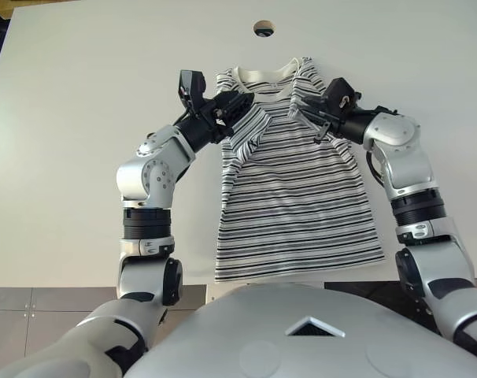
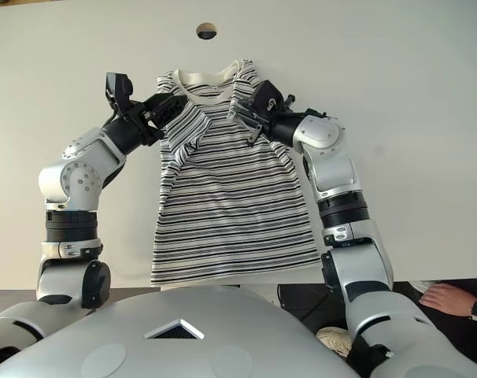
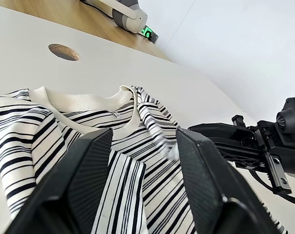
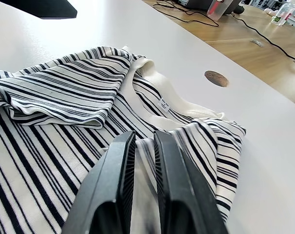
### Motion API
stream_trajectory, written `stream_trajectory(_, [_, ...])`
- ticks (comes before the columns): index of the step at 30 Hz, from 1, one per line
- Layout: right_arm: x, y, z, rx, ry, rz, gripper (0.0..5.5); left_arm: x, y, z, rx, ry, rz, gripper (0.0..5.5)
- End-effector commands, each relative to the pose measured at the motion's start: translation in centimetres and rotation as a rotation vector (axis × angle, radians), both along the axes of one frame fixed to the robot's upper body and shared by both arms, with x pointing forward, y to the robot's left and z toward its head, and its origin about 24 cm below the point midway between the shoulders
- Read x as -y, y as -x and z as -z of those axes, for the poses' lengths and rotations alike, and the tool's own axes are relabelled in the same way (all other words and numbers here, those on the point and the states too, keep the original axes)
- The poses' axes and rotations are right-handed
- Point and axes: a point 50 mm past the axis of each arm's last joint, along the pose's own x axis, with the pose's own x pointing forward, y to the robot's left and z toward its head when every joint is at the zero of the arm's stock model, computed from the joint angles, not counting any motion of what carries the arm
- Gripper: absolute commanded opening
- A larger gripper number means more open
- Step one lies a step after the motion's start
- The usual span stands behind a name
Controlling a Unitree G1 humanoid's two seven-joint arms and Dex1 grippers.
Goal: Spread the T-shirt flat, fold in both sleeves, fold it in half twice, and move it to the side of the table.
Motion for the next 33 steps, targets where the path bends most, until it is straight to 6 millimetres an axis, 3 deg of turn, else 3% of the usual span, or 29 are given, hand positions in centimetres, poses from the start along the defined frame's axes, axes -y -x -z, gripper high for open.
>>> stream_trajectory(1, [0.6, 0.3, -1.7, 0.031, -0.016, -0.028, 0.65, -0.3, 0.0, -0.3, 0.027, -0.019, 0.000, 2.43])
stream_trajectory(5, [0.9, 0.7, -2.8, 0.031, -0.065, -0.045, 0.65, -0.6, 0.1, -0.6, 0.047, -0.028, 0.007, 2.43])
stream_trajectory(8, [2.0, 0.8, -4.9, 0.119, -0.227, -0.045, 0.65, -1.9, 0.9, -1.4, 0.251, -0.208, 0.016, 2.43])
stream_trajectory(11, [5.7, 2.6, -5.9, 0.300, -0.217, -0.089, 0.65, -4.2, 4.4, -1.9, 0.650, -0.633, 0.269, 2.43])
stream_trajectory(13, [8.1, 4.1, -5.8, 0.262, -0.169, -0.171, 0.65, -5.3, 7.5, -2.3, 0.788, -0.771, 0.529, 2.43])
stream_trajectory(15, [10.5, 5.3, -5.4, 0.200, -0.056, -0.226, 0.68, -6.7, 9.3, -2.2, 0.858, -0.916, 0.720, 2.61])
stream_trajectory(17, [13.2, 6.2, -4.5, 0.111, 0.162, -0.234, 0.98, -8.4, 11.0, -1.6, 0.830, -1.043, 0.915, 2.87])
stream_trajectory(21, [17.4, 10.3, -3.1, -0.048, 0.578, -0.470, 1.58, -11.7, 14.0, -0.7, 0.740, -1.251, 1.272, 3.36])
stream_trajectory(24, [17.9, 12.5, -2.8, -0.105, 0.679, -0.608, 1.58, -12.2, 15.2, -0.1, 0.741, -1.272, 1.403, 3.36])
stream_trajectory(27, [17.1, 14.4, -1.7, -0.156, 0.767, -0.765, 1.58, -11.9, 16.6, 0.9, 0.748, -1.241, 1.489, 3.36])
stream_trajectory(33, [14.4, 17.1, 0.5, -0.143, 0.758, -0.956, 1.58, -8.1, 18.3, 1.4, 0.855, -1.048, 1.462, 3.36])
